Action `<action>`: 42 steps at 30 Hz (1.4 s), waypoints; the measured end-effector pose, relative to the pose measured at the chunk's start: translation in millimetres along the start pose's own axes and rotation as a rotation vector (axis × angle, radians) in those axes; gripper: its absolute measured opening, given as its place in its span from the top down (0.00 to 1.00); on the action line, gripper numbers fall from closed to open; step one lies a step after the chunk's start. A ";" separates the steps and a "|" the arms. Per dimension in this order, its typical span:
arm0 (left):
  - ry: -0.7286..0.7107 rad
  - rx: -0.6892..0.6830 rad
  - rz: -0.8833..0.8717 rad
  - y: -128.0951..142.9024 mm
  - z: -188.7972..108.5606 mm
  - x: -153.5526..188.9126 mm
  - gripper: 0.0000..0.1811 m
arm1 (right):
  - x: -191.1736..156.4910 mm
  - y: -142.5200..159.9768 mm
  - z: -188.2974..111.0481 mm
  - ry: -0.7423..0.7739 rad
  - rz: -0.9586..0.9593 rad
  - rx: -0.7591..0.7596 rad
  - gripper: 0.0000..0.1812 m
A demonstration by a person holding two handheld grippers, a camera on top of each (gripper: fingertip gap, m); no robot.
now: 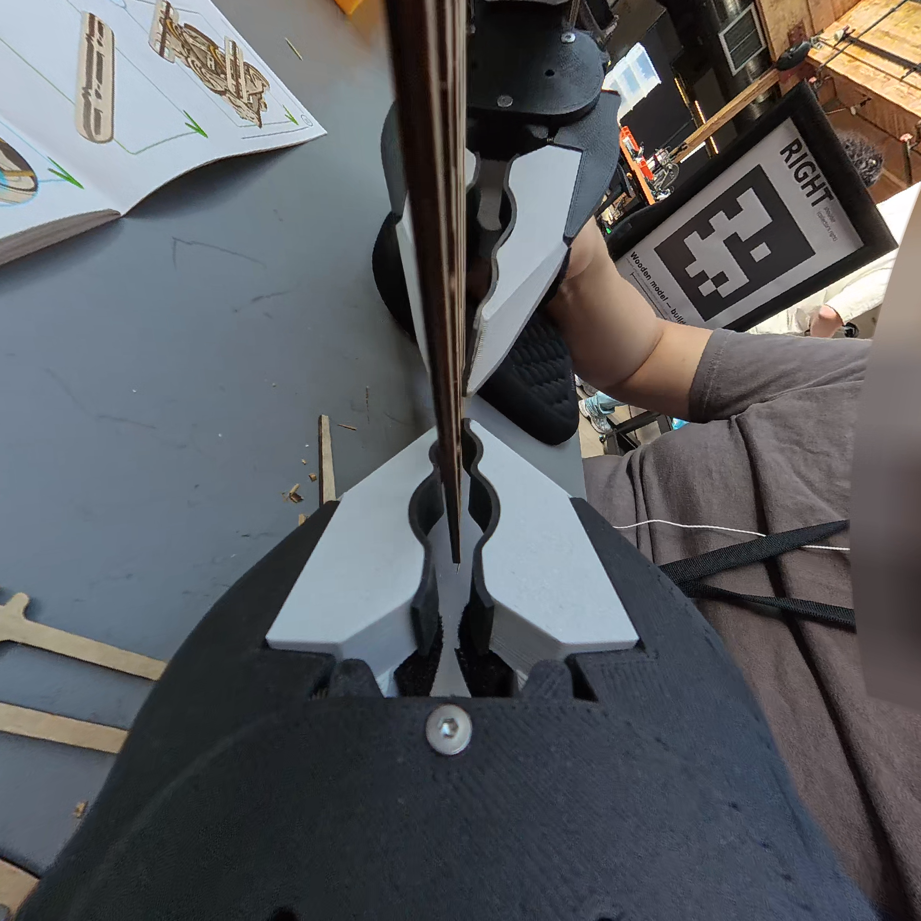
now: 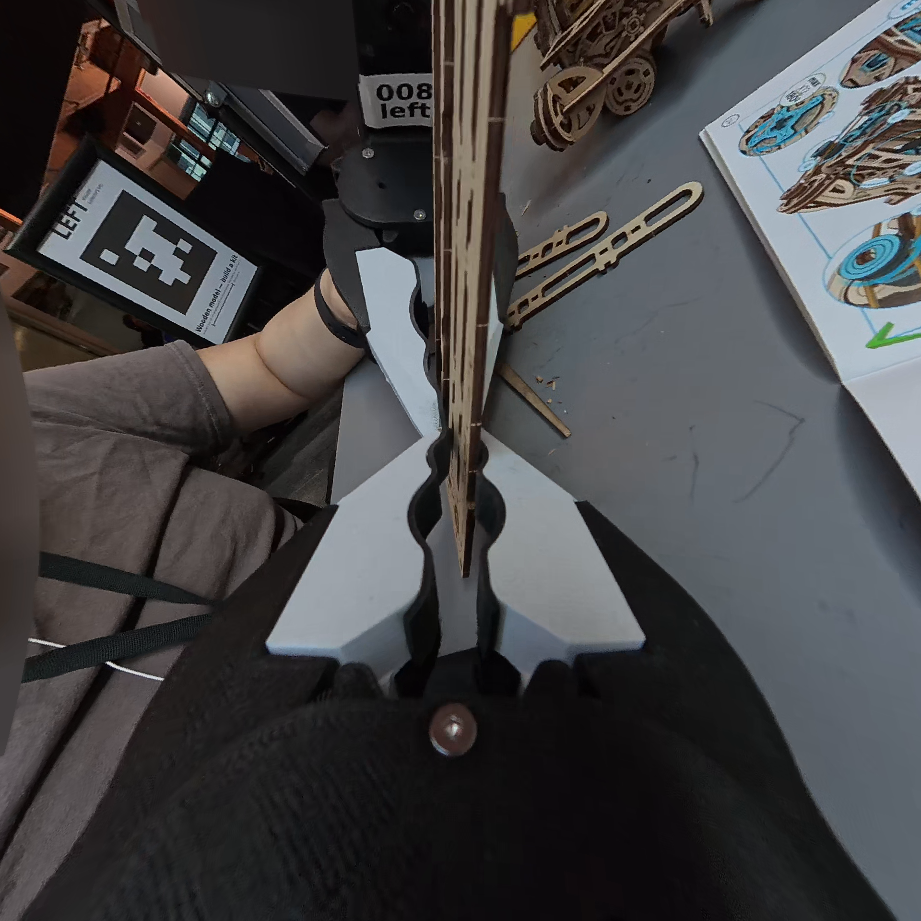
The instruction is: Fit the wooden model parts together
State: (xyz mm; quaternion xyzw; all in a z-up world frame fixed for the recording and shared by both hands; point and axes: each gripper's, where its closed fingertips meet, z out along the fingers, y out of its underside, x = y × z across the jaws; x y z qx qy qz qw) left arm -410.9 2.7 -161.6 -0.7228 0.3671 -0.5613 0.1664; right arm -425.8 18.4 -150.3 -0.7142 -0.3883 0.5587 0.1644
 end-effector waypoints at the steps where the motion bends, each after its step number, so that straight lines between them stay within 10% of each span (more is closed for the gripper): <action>1: 0.000 -0.005 0.001 0.6 0.6 -0.1 1.00 | -0.3 -3.2 -1.9 0.006 -0.010 0.024 0.99; 27: -0.053 -0.084 -0.032 13.4 5.8 -7.6 1.00 | 16.8 8.6 4.8 0.167 -0.069 -0.062 0.99; 42: -0.047 -0.078 0.019 10.8 8.8 -3.5 1.00 | 6.0 -22.5 -13.5 0.053 -0.006 0.153 0.95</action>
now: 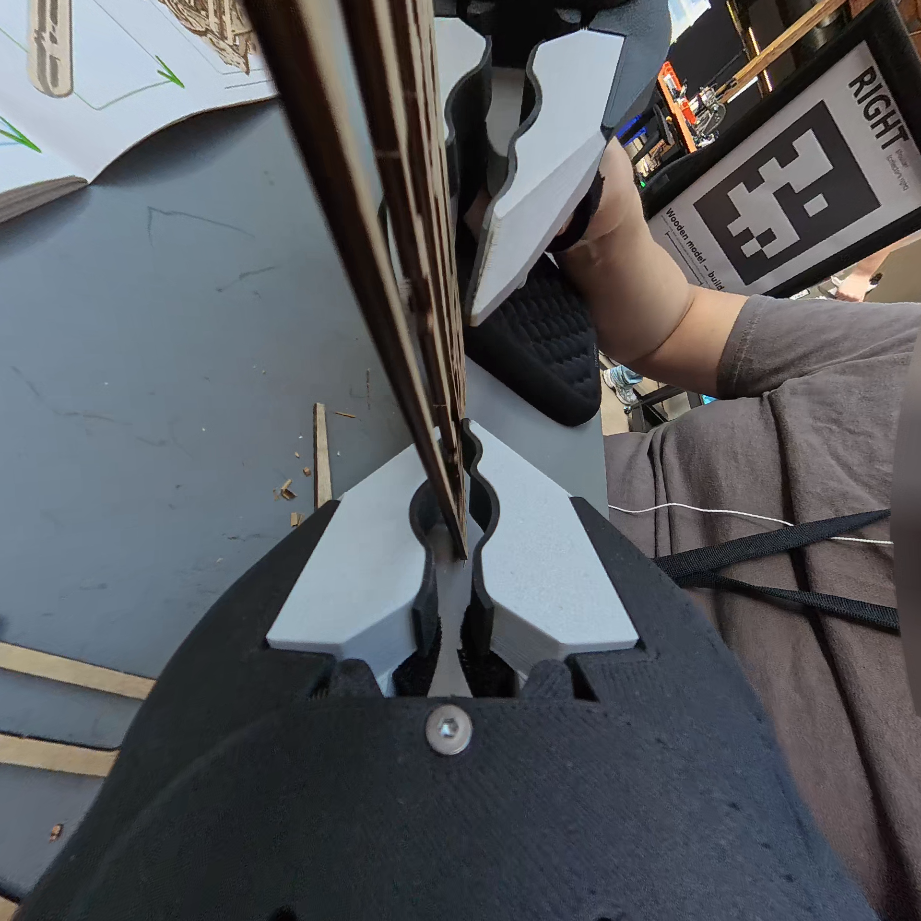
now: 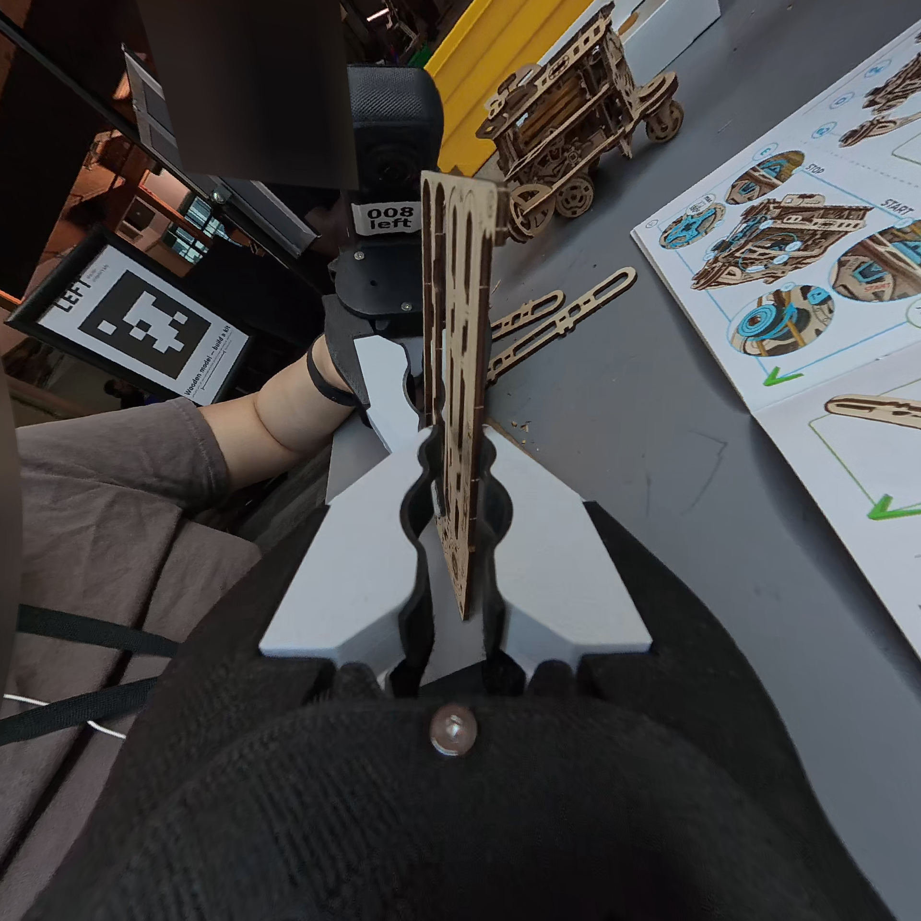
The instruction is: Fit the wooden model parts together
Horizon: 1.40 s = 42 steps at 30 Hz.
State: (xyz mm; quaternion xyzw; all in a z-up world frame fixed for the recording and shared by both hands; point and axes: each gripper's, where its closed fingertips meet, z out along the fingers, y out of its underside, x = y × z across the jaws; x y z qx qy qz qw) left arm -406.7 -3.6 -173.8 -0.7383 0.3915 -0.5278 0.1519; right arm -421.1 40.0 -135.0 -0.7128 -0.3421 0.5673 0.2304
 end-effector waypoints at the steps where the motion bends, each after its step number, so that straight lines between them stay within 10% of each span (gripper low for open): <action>1: -0.003 -0.002 0.006 0.1 0.2 0.1 1.00 | -0.9 1.5 0.9 -0.007 0.001 -0.012 0.94; 15: 0.045 0.231 0.022 -35.4 -23.2 2.1 1.00 | -6.8 7.2 4.2 -0.028 -0.027 -0.053 1.00; 42: 0.020 0.220 -0.027 -30.8 -20.3 -0.4 1.00 | -1.0 14.5 6.9 0.005 -0.006 -0.089 0.99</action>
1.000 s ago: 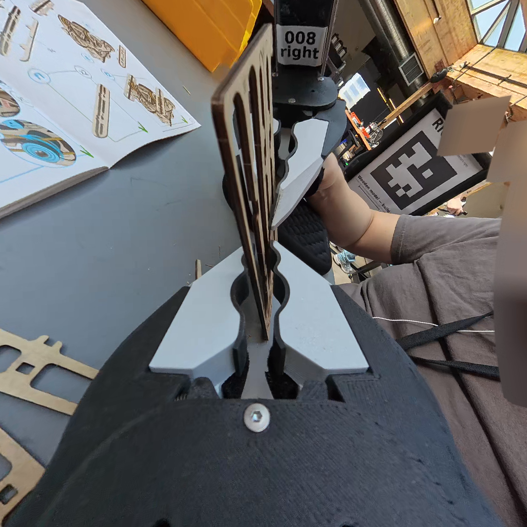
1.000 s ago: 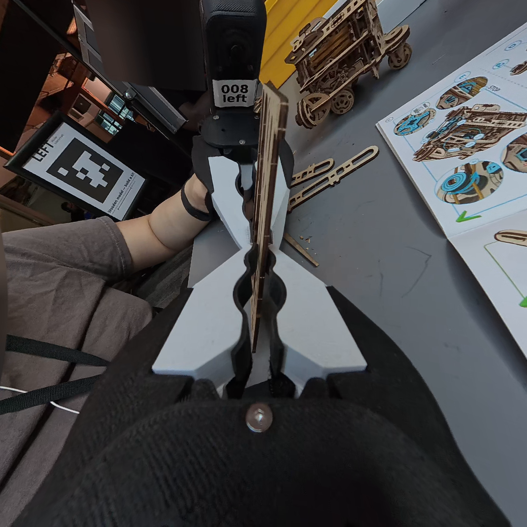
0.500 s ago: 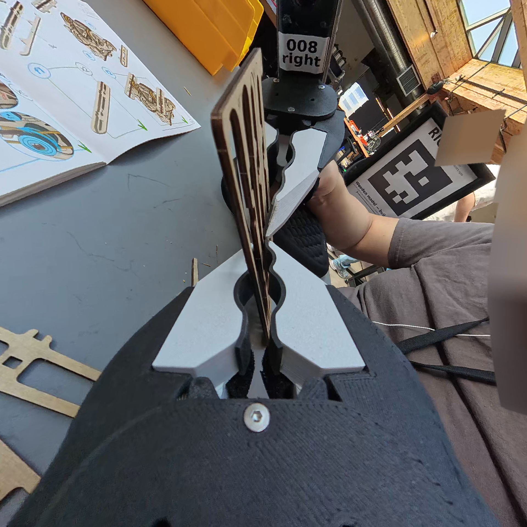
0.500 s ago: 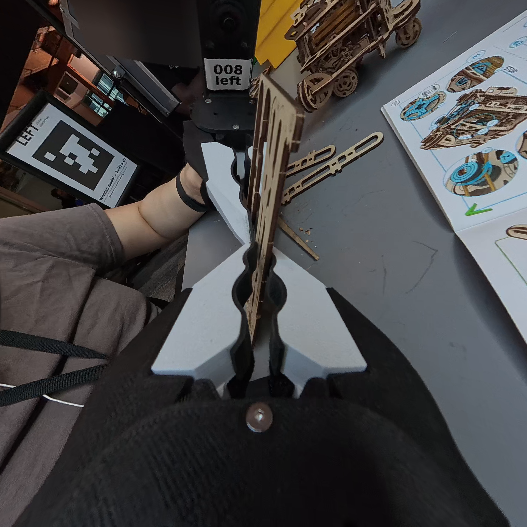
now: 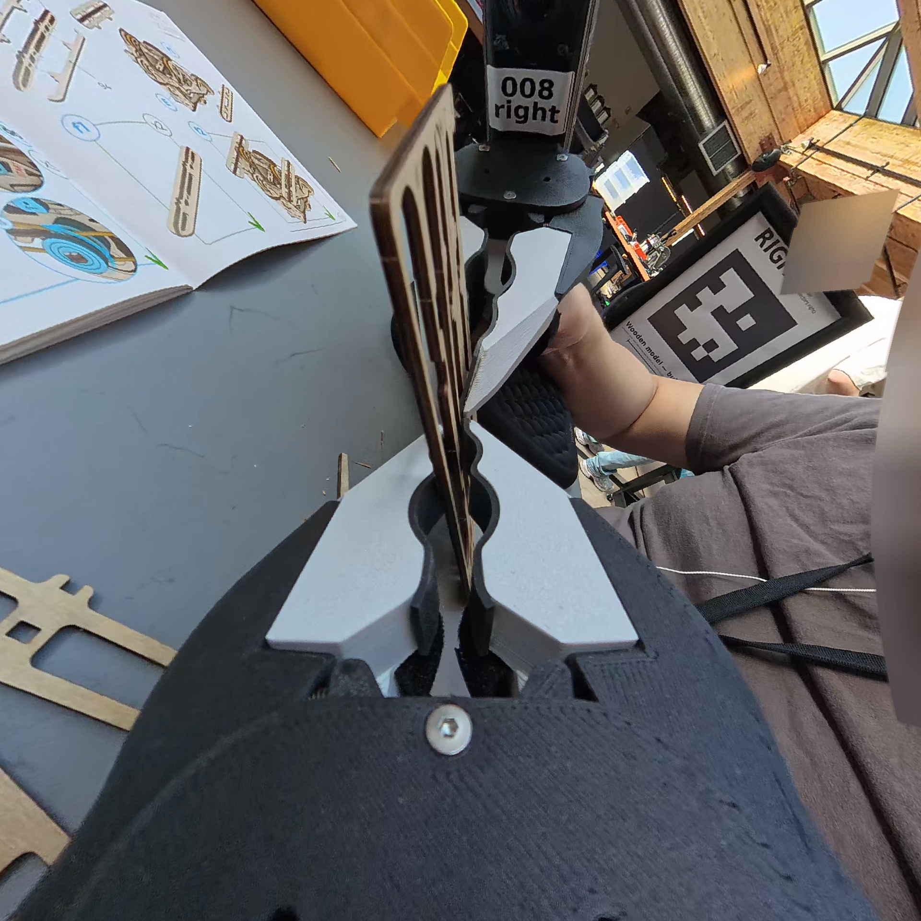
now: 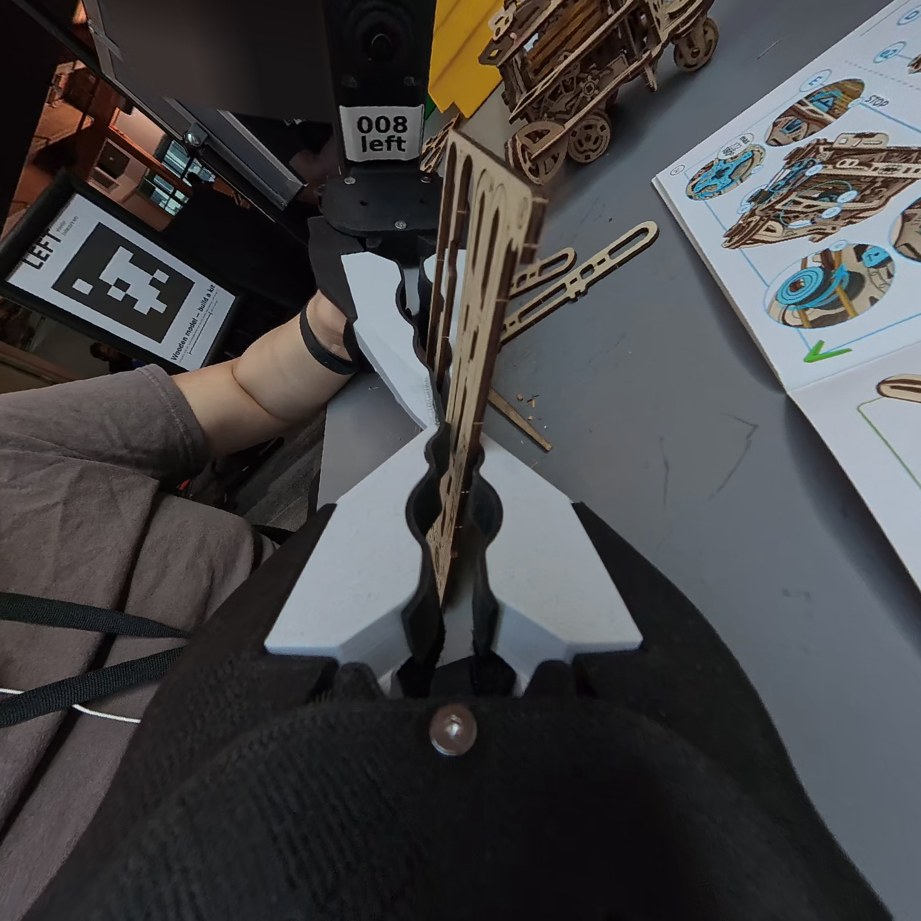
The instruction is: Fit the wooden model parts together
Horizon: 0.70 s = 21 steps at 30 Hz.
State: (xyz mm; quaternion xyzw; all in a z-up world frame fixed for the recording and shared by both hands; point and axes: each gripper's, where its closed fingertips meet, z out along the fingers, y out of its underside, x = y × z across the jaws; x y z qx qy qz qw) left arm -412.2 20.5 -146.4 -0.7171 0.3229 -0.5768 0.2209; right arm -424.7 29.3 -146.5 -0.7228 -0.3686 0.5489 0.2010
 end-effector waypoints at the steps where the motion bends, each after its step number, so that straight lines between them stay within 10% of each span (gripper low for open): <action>1: 0.003 0.004 0.015 -1.1 0.5 2.0 1.00 | -3.5 -2.3 -1.6 -0.024 -0.019 0.015 0.99; 6: 0.009 -0.041 0.064 5.5 9.0 9.3 1.00 | -3.2 -36.0 -23.7 -0.036 -0.037 0.238 0.96; 21: 0.021 0.067 0.065 -14.5 -3.5 7.5 0.91 | -13.3 -26.0 -13.8 -0.119 0.021 0.162 1.00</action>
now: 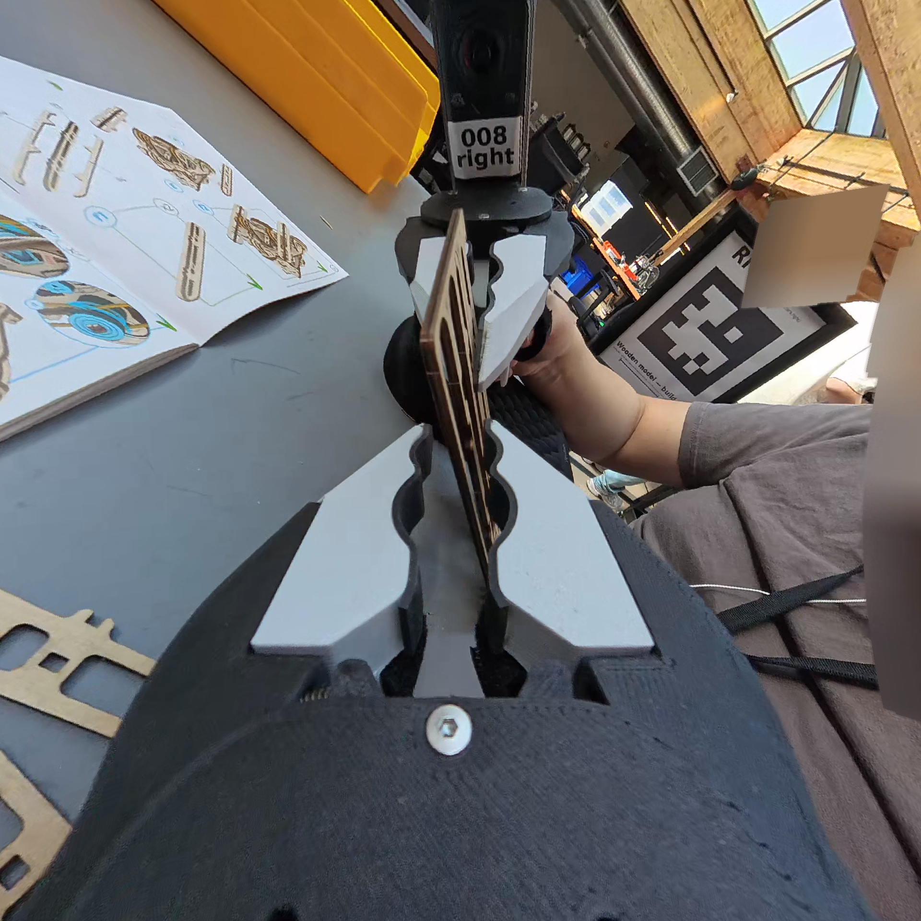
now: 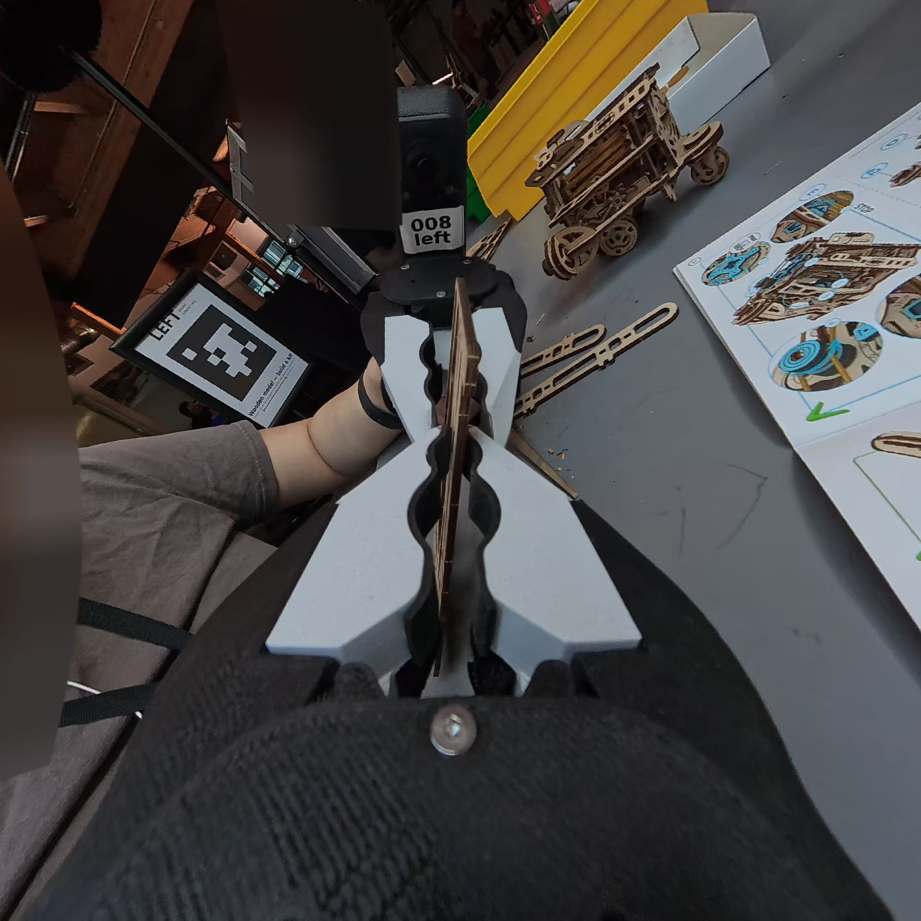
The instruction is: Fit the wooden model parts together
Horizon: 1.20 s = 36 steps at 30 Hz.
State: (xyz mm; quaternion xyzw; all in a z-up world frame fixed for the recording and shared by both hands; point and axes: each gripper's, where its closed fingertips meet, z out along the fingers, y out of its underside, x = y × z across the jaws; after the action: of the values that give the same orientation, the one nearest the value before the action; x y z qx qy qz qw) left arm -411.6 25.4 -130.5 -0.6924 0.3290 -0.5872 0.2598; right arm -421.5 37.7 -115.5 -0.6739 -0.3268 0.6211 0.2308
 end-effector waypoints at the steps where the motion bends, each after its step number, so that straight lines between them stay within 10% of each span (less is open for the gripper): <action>1: 0.004 0.016 -0.002 -2.8 -2.5 -0.6 0.93 | 0.1 0.5 0.5 0.000 0.001 -0.002 1.00; 36: 0.010 -0.034 -0.068 7.9 1.9 2.1 1.00 | 9.1 21.0 2.8 0.117 -0.005 -0.134 0.99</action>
State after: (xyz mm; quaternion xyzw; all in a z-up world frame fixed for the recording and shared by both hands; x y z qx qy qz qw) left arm -410.8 18.6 -135.3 -0.7044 0.3165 -0.5936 0.2263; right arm -420.9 29.8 -137.1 -0.7220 -0.3555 0.5569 0.2055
